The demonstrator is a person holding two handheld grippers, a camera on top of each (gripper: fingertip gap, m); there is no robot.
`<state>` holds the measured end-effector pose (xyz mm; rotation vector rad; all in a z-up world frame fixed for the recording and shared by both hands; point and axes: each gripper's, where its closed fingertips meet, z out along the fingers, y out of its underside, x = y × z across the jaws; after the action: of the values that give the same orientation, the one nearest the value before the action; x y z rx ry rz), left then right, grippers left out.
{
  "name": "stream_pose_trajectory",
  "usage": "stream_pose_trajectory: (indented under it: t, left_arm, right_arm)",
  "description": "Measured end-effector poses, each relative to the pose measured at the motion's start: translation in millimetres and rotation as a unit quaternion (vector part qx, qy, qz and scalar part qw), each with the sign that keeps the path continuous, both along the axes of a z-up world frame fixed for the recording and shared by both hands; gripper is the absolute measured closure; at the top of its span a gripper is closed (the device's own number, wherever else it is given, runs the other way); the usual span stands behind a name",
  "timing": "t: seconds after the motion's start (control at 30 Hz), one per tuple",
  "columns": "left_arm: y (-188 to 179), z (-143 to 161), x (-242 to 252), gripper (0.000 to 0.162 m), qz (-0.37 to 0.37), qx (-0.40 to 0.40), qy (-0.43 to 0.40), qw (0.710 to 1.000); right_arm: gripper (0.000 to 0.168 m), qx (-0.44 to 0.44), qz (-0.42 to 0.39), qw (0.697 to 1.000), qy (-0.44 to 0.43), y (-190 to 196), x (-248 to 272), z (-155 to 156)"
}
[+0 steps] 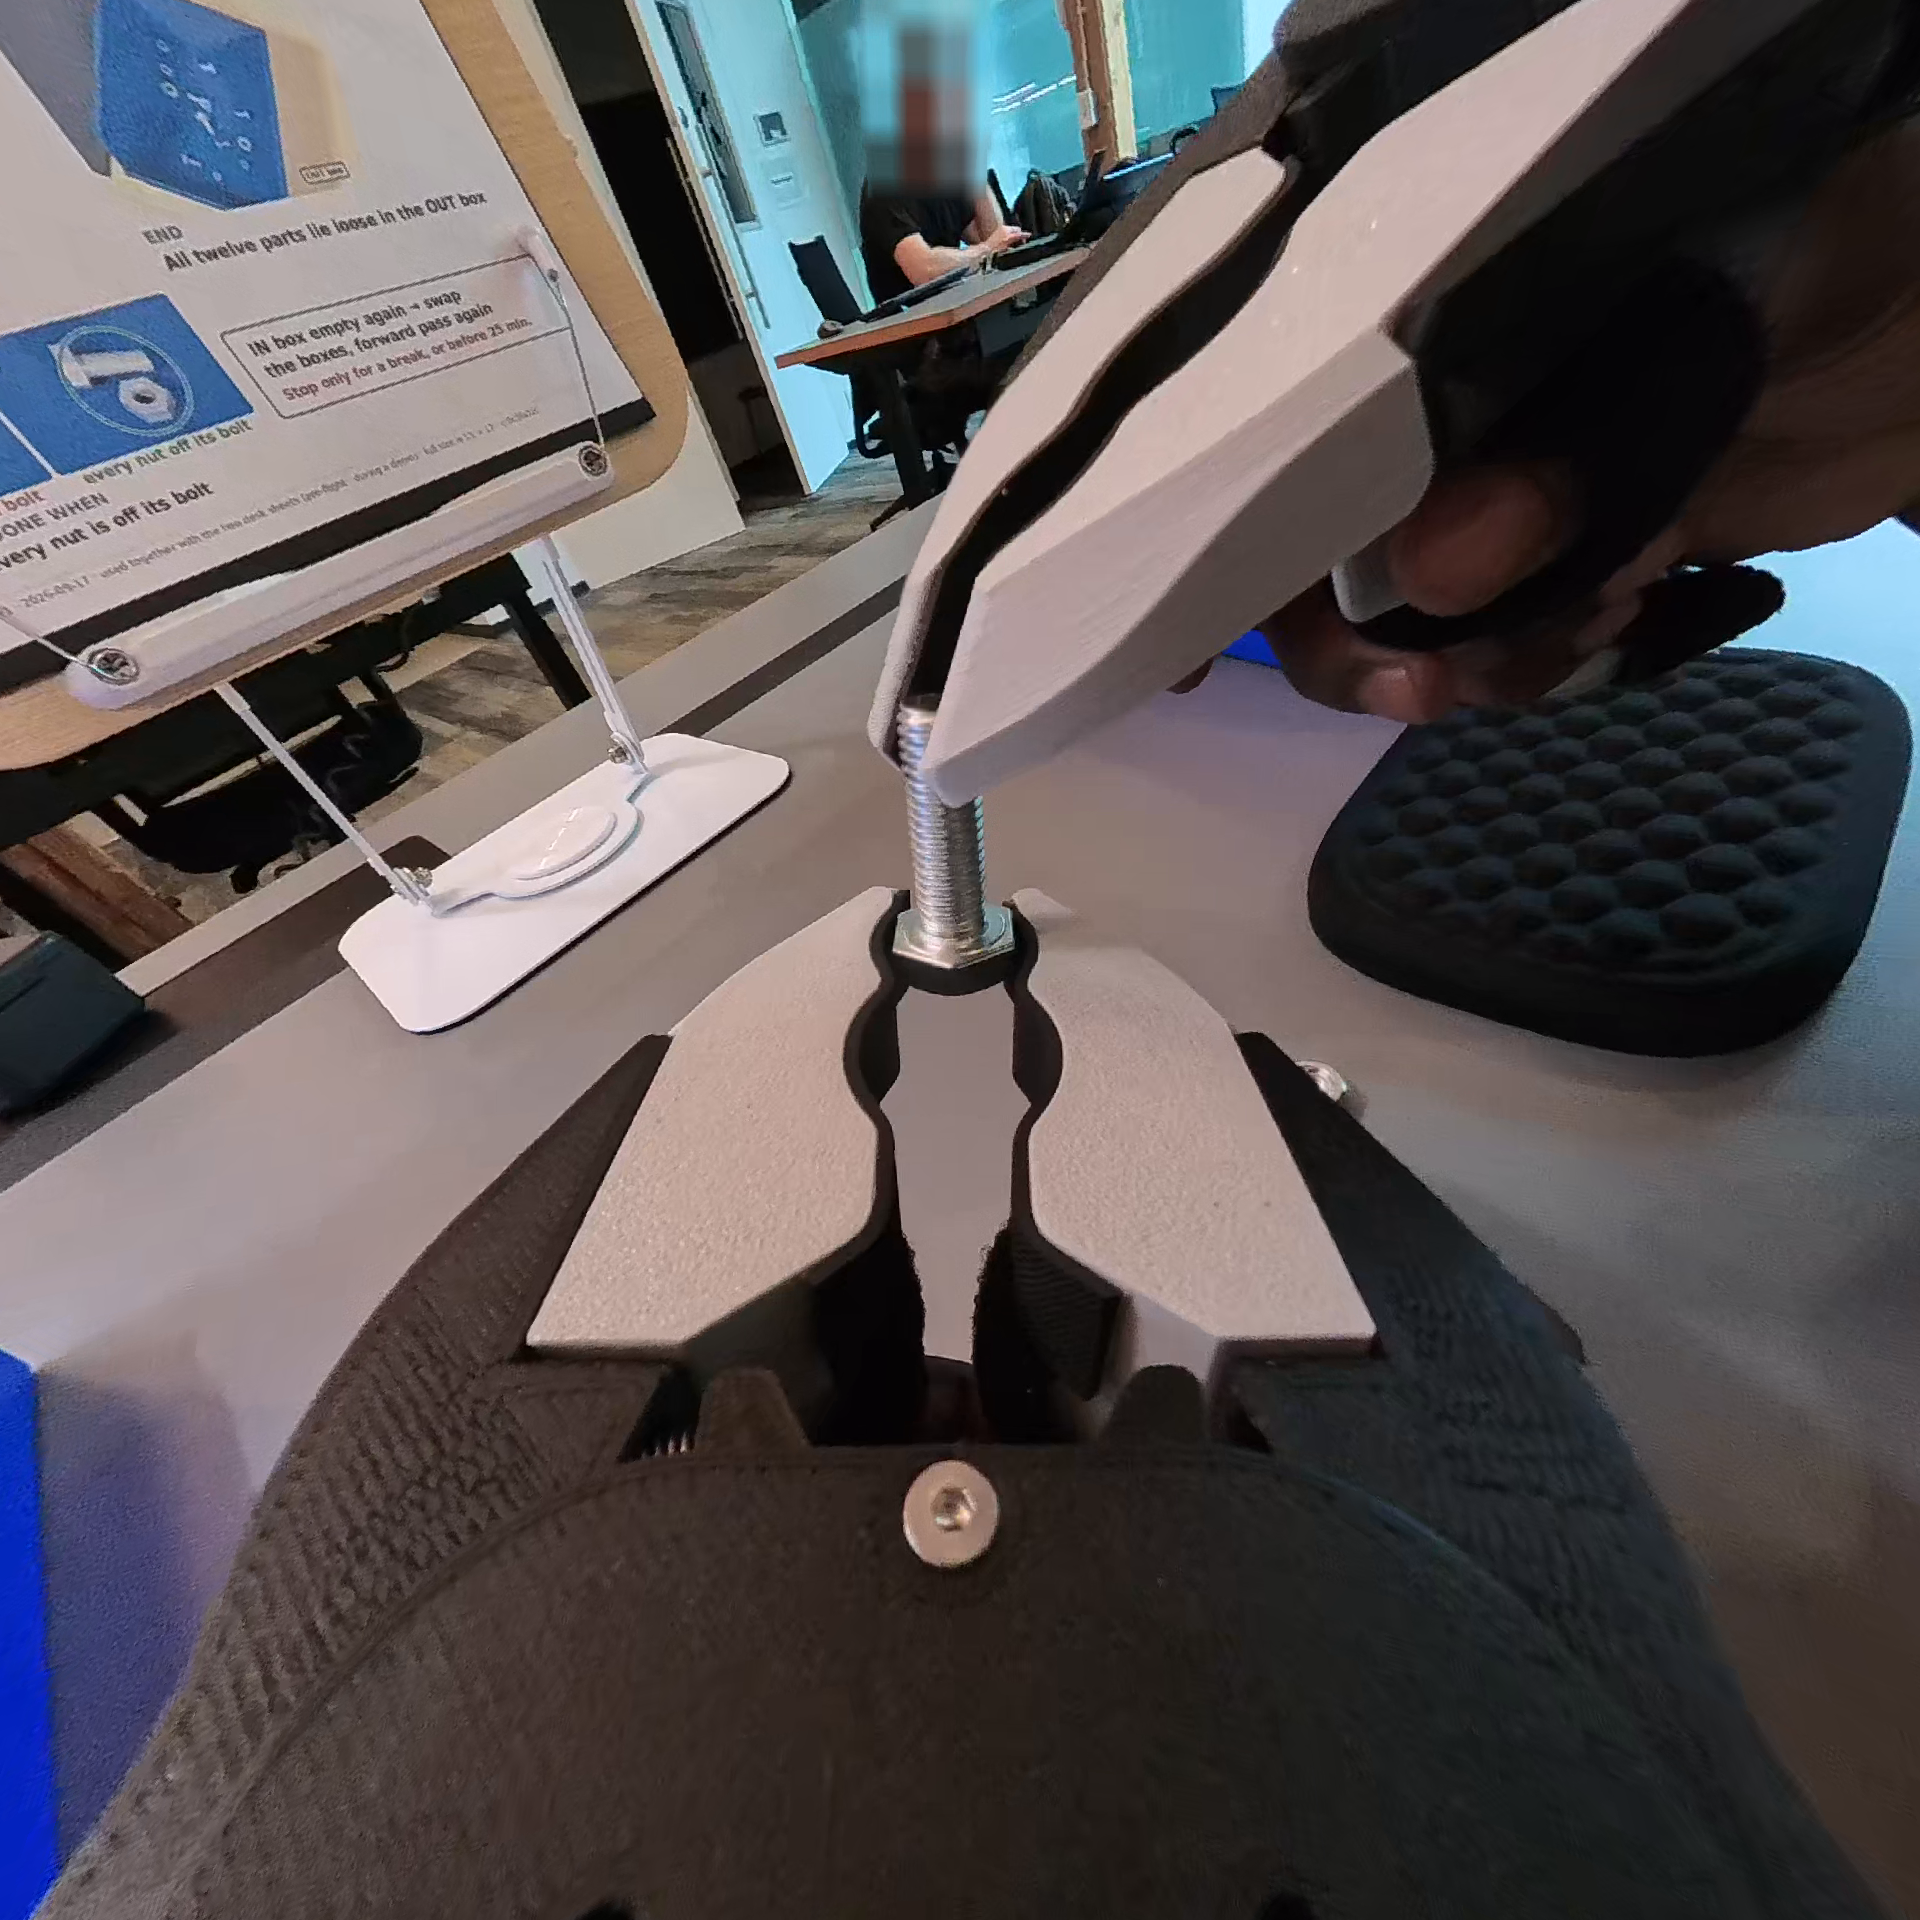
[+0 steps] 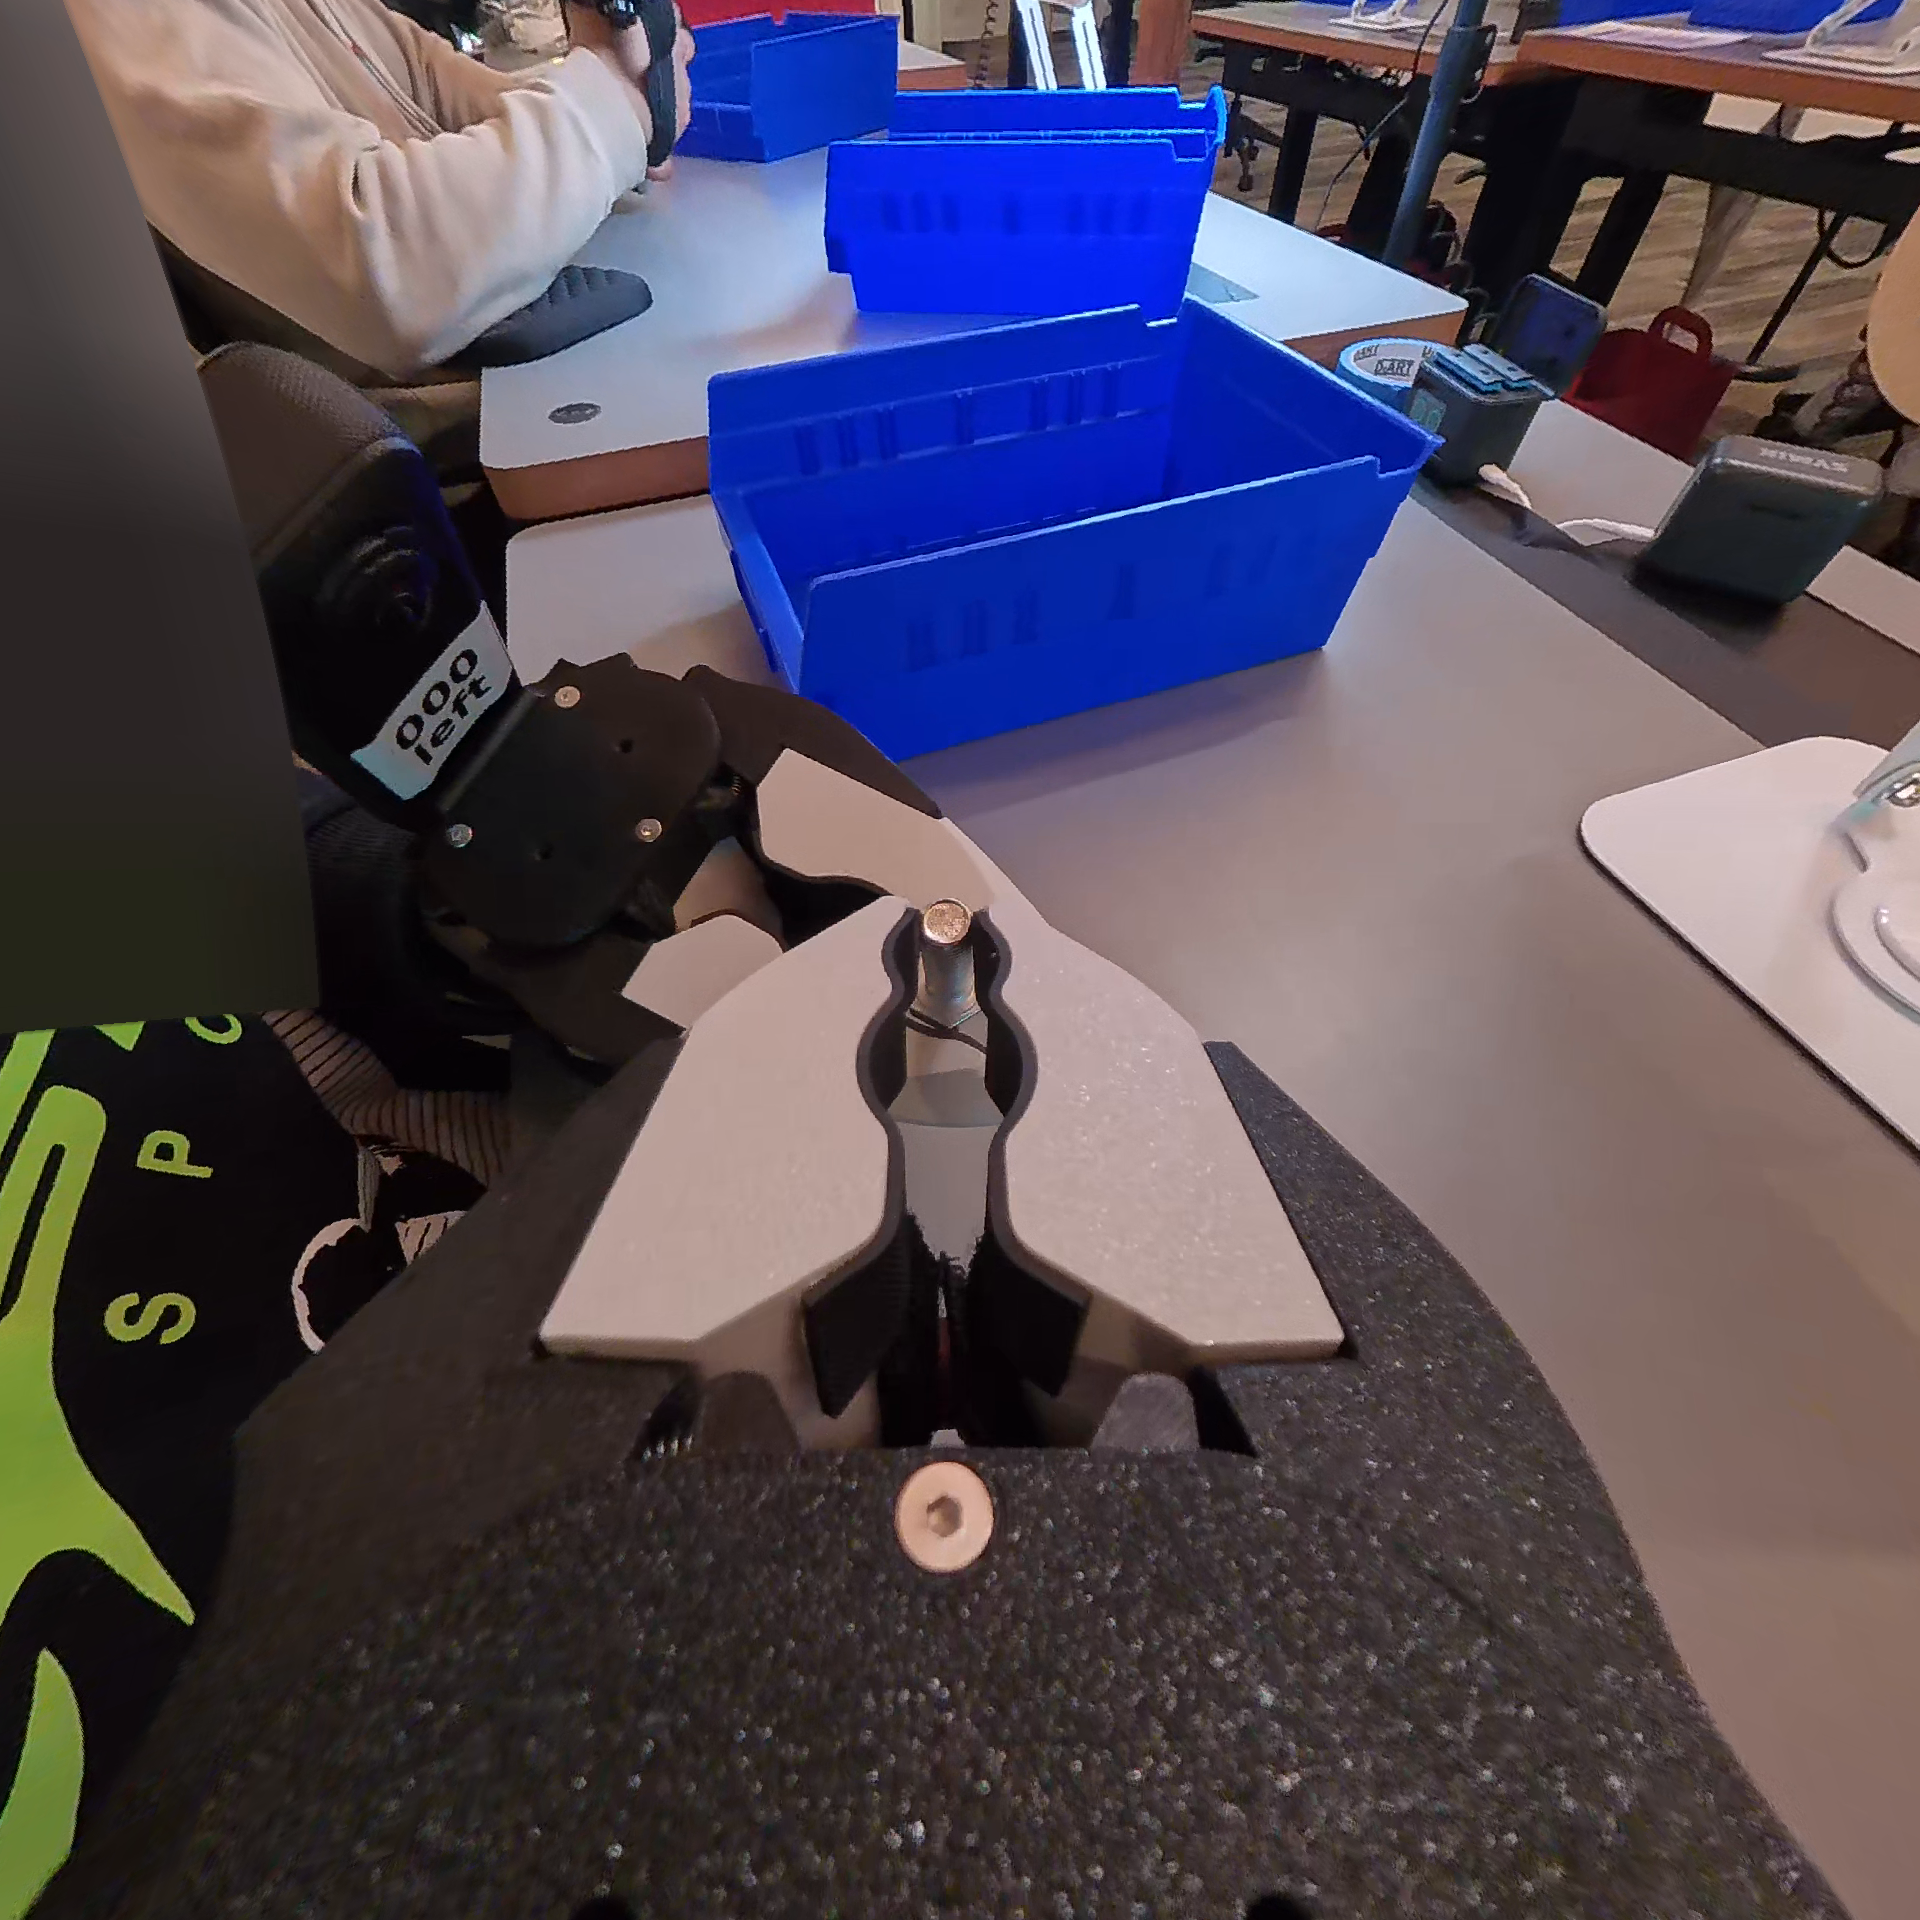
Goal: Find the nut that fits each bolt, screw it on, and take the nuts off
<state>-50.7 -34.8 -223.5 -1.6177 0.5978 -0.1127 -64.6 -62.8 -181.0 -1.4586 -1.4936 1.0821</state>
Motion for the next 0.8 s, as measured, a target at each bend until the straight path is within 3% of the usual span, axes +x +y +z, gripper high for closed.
stream_pose_trajectory:
  t: [0.17, 0.3, 0.4, 0.53, 0.8]
  left_arm:
    - [-1.2, 0.4, 2.4, 0.146, -0.016, -0.005, -0.012, 1.0]
    - [-4.8, 0.8, 1.0, 0.146, -0.059, -0.034, -0.058, 0.996]
    - [-8.8, -1.8, -5.1, 0.146, -0.098, -0.058, -0.085, 0.99]
    - [-18.5, -2.8, 0.9, 0.146, -0.159, -0.082, -0.114, 0.977]
    - [-22.6, -9.0, 7.7, 0.146, -0.178, -0.091, -0.096, 0.975]
  right_arm:
    - [0.158, -0.006, 0.003, 1.0, 0.006, -0.6, 0.8, 1.7]
    - [0.142, -0.015, 0.02, 1.0, 0.001, 5.3, 19.3, 3.8]
    - [0.135, -0.018, 0.076, 0.988, -0.134, 3.9, 51.5, -41.8]
    - [0.126, 0.05, 0.15, 0.943, -0.294, 2.8, 81.7, -109.5]
    - [0.138, 0.104, 0.205, 0.903, -0.362, 10.3, 72.8, -131.1]
